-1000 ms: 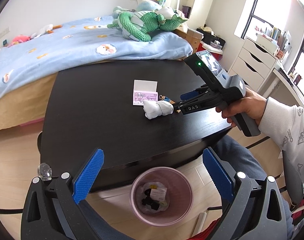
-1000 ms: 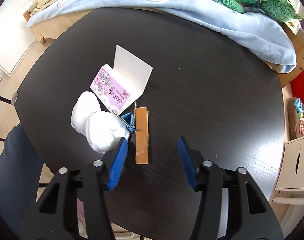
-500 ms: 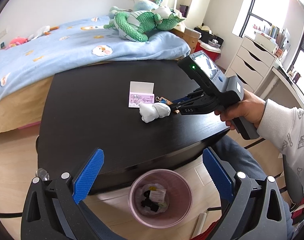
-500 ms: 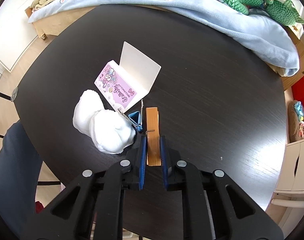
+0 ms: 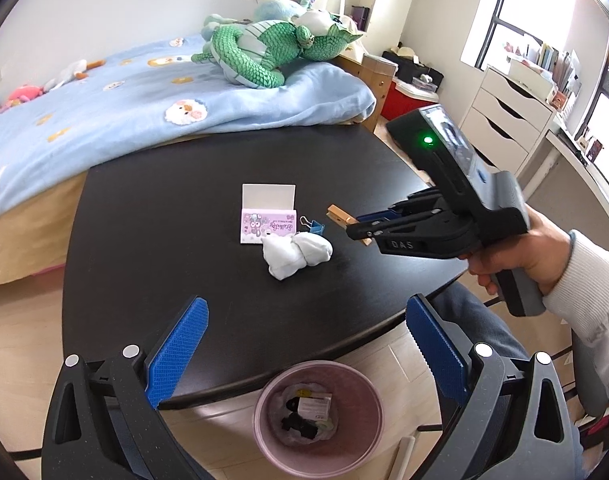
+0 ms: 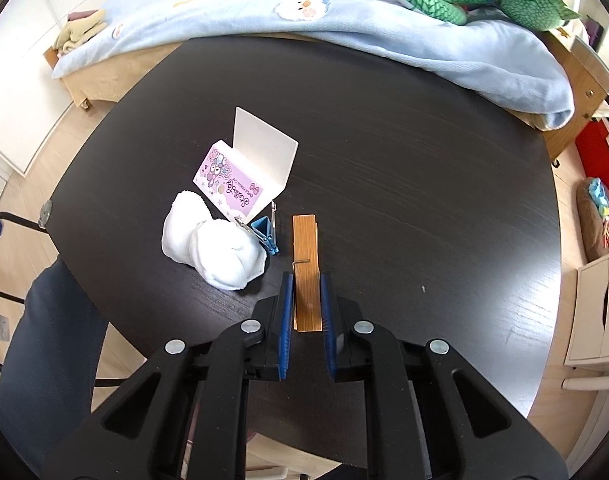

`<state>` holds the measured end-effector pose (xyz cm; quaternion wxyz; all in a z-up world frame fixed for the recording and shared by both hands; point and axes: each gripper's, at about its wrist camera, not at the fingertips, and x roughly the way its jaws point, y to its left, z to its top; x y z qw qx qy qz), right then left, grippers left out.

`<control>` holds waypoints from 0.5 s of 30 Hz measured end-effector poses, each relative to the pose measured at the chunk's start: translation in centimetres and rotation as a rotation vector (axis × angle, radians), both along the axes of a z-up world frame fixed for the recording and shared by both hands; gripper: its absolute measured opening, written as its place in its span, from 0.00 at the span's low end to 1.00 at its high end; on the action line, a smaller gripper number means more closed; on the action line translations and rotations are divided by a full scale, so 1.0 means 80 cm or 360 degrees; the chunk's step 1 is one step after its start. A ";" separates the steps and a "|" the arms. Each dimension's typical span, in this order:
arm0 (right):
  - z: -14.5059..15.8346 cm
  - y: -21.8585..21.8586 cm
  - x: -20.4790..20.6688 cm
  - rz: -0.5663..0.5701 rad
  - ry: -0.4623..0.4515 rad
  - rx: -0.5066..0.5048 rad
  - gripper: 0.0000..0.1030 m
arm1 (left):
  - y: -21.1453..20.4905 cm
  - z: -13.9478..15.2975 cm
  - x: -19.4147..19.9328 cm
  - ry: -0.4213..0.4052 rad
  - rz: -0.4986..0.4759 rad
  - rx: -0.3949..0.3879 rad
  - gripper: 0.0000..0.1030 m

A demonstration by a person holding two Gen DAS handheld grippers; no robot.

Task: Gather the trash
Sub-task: 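Grasp the white sock bundle with the left gripper while the right gripper holds the stick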

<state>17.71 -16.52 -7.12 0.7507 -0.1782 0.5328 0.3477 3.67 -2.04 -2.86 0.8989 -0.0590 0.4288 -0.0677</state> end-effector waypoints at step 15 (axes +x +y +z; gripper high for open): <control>0.017 -0.030 0.000 -0.0067 -0.0028 -0.0004 0.13 | -0.003 -0.039 0.085 0.0217 0.0026 -0.0057 0.93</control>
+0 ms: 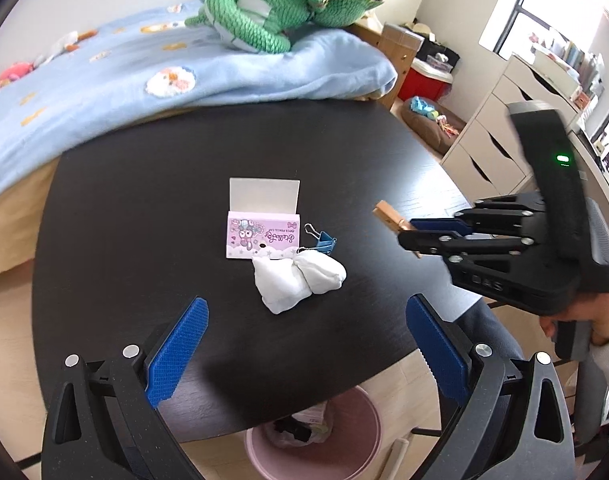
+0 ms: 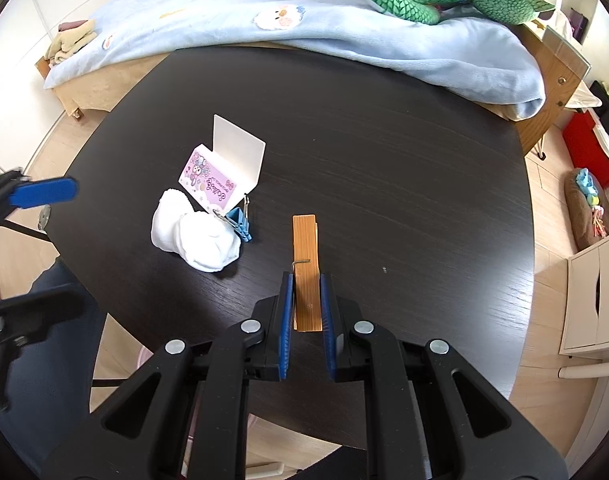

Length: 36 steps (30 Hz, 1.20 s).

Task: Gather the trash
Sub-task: 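Grasp the white sock bundle with the left gripper while the right gripper holds the stick, then lift the sock bundle and wooden stick and carry both toward the wastebasket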

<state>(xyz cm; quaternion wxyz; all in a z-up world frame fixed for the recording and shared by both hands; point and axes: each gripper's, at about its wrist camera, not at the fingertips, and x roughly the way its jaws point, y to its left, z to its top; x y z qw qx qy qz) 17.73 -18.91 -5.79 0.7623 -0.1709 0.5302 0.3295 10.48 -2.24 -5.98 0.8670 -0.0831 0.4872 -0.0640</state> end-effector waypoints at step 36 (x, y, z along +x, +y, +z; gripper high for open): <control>-0.004 -0.016 0.000 -0.0023 0.0022 0.0031 0.13 | -0.002 -0.062 0.054 0.0218 0.0114 0.0001 0.48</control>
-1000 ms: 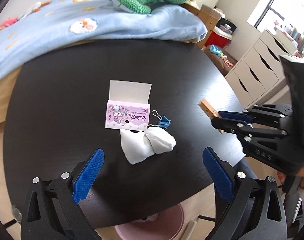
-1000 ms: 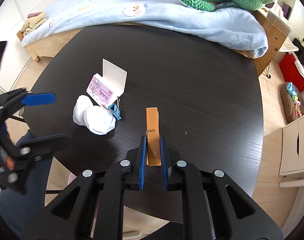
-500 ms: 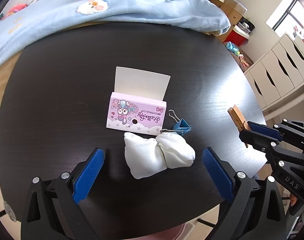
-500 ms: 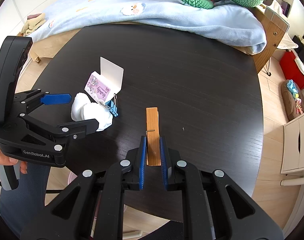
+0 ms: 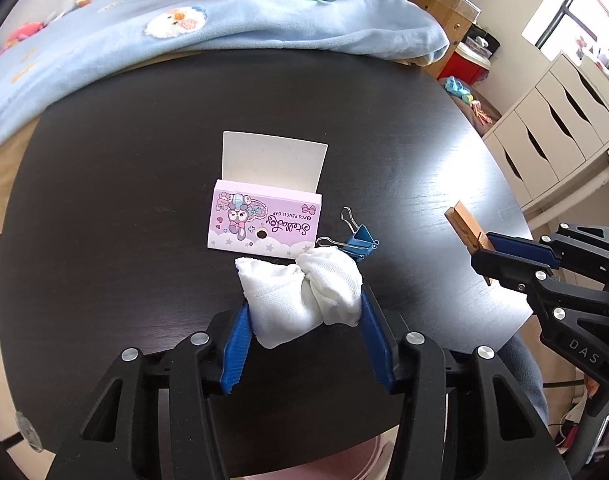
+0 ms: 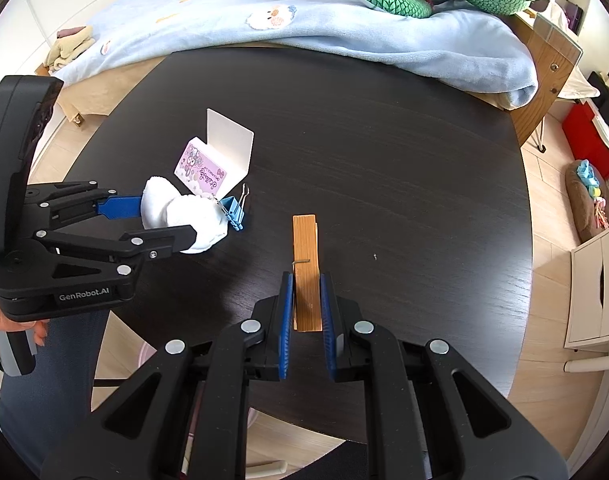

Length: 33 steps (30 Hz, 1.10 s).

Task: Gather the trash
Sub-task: 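Lift the sock bundle and wooden stick and carry both toward the wastebasket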

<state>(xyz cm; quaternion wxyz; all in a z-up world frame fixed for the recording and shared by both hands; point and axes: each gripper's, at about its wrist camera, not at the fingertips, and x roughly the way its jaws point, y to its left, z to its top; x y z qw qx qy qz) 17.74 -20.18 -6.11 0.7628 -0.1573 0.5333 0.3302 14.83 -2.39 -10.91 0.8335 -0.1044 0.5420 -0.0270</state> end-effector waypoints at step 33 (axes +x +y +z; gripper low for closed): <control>0.073 -0.006 -0.113 0.0127 -0.0189 0.0192 0.13 | 0.002 0.090 -0.134 -0.0353 -0.0215 0.0242 0.46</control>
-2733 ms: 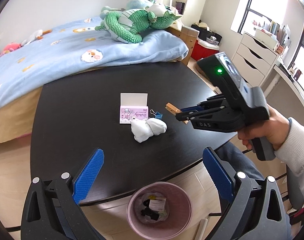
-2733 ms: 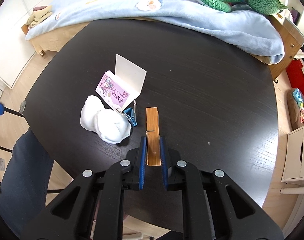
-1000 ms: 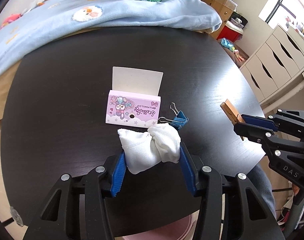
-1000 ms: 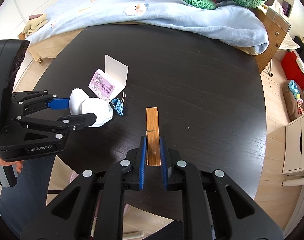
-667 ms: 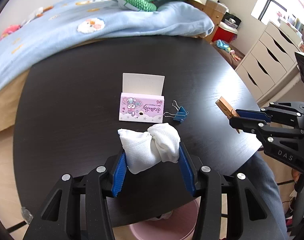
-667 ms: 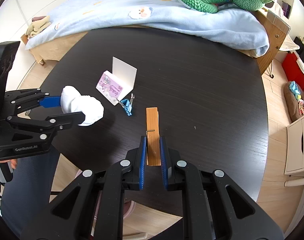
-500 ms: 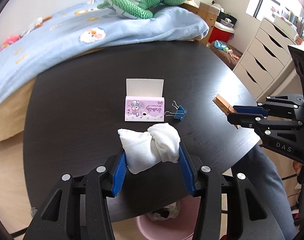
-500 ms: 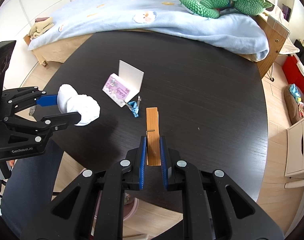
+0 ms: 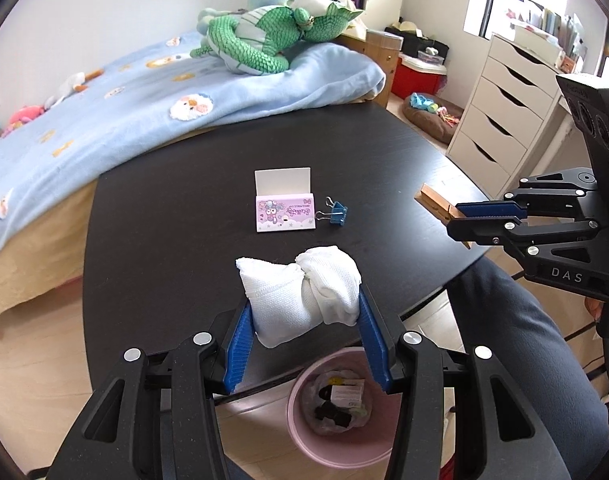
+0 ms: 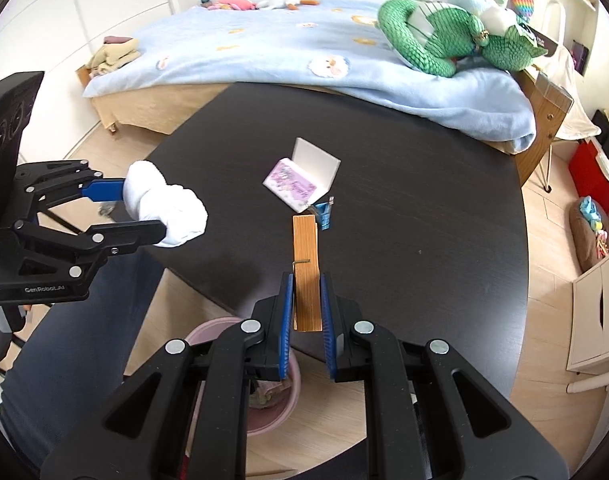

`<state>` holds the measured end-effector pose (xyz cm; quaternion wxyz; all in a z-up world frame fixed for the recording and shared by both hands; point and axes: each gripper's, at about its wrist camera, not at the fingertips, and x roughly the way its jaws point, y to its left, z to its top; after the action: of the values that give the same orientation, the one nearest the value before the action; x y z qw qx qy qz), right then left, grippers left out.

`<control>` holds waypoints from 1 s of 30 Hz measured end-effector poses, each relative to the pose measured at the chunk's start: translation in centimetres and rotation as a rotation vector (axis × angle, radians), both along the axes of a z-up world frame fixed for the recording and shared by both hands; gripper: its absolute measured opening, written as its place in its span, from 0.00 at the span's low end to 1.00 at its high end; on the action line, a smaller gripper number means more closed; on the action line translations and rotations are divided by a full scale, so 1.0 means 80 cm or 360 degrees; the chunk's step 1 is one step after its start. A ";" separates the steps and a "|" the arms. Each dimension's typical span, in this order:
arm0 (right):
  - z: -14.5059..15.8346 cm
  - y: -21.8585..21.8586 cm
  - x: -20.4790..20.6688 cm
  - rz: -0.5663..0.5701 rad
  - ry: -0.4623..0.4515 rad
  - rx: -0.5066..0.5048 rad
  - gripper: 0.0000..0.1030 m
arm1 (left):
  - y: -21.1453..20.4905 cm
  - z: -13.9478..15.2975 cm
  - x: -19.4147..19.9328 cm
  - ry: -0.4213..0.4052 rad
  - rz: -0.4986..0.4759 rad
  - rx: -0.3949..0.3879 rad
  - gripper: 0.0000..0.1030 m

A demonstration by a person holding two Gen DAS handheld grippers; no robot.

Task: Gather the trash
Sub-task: 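Lift the sock bundle and wooden stick and carry both toward the wastebasket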

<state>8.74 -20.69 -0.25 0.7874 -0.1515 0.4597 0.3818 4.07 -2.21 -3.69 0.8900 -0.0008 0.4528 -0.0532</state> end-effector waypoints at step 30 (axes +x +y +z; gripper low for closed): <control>0.006 -0.022 -0.140 0.0152 0.0076 0.0091 0.13 | -0.009 0.007 -0.127 -0.0046 0.0002 -0.0050 0.46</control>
<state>-2.49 -22.46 0.25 0.7610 -0.1414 0.4596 0.4354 -6.08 -2.96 -3.15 0.8964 -0.0144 0.4389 -0.0600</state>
